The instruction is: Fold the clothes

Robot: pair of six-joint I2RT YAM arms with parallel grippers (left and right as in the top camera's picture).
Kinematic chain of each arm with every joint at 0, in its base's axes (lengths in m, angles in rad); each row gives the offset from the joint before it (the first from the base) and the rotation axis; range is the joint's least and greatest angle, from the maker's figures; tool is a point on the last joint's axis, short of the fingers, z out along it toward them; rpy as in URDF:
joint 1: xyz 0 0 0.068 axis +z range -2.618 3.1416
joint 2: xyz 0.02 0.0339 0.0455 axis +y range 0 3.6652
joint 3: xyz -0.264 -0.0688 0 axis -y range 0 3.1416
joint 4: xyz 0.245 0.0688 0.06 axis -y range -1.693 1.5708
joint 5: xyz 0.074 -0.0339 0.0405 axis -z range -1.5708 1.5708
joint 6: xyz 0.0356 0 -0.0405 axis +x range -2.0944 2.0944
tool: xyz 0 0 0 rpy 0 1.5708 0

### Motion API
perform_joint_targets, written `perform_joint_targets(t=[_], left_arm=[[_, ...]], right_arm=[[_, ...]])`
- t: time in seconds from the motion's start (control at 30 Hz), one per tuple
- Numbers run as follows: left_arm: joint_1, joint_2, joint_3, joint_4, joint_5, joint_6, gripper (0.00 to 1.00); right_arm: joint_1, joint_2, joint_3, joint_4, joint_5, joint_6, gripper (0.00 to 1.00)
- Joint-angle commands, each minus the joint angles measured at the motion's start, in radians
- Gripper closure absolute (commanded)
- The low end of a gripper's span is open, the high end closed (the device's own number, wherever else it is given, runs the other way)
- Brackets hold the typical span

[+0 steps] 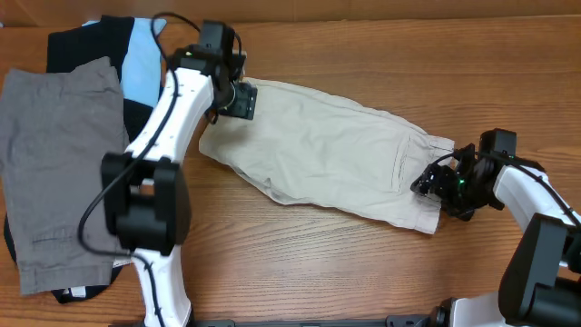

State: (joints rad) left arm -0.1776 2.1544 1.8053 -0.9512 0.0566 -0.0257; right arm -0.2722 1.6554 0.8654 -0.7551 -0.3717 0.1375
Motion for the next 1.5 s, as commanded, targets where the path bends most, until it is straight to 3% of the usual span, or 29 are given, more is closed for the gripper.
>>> perform_joint_targets(t=[0.0,0.17,0.37,0.47,0.5,0.57,0.6,0.9,1.2,1.47], left_arm=[[0.040,0.065,0.002,-0.002,0.023,0.032,0.25],[0.074,0.092,0.002,0.002,0.061,0.069,0.24],[0.093,0.132,0.002,0.029,0.088,0.088,0.30],[0.095,0.161,0.002,0.033,0.164,0.129,0.50],[0.094,0.164,0.002,0.032,0.186,0.137,0.60],[0.094,0.170,0.002,0.035,0.199,0.138,0.89],[0.094,0.171,0.002,0.036,0.199,0.138,0.96],[0.100,0.176,0.002,0.019,0.086,0.069,0.96],[0.064,0.176,0.002,-0.095,0.132,-0.058,0.96],[-0.039,0.176,0.002,-0.144,0.147,-0.114,0.96]], right_arm=[[0.009,-0.006,-0.047,0.032,-0.090,-0.008,0.16],[0.009,-0.005,-0.081,0.090,-0.146,0.008,0.23],[0.009,-0.005,-0.084,0.109,-0.146,0.019,0.55],[0.009,-0.005,-0.084,0.109,-0.146,0.019,0.67],[0.009,-0.005,-0.084,0.111,-0.146,0.019,0.69],[0.009,-0.005,-0.084,0.116,-0.146,0.019,0.72],[0.009,-0.005,-0.084,0.118,-0.146,0.019,0.73],[-0.042,-0.005,-0.080,0.100,-0.143,0.042,0.96],[-0.243,-0.005,0.030,-0.047,-0.146,-0.065,0.96],[-0.307,-0.005,0.254,-0.249,-0.178,-0.187,0.96]])
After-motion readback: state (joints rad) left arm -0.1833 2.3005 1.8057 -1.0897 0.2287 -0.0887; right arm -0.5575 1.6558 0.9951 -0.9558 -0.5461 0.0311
